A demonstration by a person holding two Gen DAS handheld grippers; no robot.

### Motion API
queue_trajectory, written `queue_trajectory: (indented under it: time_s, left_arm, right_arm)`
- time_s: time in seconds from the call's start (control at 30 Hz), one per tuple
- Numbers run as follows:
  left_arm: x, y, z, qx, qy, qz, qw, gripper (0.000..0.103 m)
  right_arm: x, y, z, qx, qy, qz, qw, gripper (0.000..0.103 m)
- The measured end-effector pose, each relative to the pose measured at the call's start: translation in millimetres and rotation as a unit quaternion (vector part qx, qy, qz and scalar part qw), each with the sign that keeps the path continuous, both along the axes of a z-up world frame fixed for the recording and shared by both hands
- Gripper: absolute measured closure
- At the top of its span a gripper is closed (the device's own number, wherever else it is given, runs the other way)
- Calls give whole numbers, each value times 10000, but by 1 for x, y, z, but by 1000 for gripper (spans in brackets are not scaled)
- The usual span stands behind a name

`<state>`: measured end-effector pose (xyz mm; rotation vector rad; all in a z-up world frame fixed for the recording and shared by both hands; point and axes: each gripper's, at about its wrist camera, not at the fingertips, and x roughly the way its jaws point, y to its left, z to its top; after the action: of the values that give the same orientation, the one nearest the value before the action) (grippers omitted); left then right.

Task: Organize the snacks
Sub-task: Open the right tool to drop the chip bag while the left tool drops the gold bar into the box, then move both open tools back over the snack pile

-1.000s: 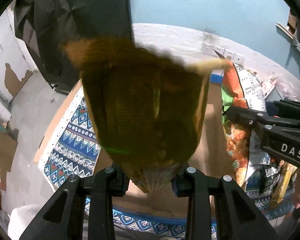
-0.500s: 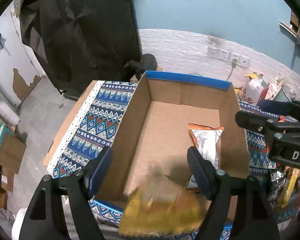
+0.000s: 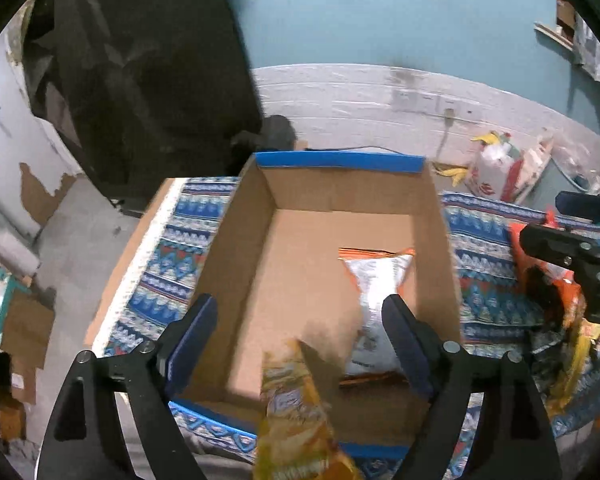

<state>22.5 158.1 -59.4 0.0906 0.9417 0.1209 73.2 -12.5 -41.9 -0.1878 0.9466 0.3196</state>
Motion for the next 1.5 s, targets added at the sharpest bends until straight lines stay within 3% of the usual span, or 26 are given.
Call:
queue_trajectory:
  time_s: [0.37, 0.7, 0.97, 1.5]
  left_arm:
    - [-2, -53, 9, -99, -140, -449, 9988, 17]
    - [-6, -122, 0, 278, -195, -1249, 9916, 17]
    - [-9, -176, -3, -29, 4, -1947, 9809, 18]
    - [-10, -267, -36, -35, 749, -2608, 9625, 18]
  right_arm:
    - [-23, -61, 4, -102, -55, -305, 9995, 22]
    - [-41, -134, 2, -226, -37, -808, 9965, 22]
    - [-58, -185, -10, -277, 164, -1251, 9916, 22]
    - [-85, -272, -34, -382, 409, -1894, 9803, 22]
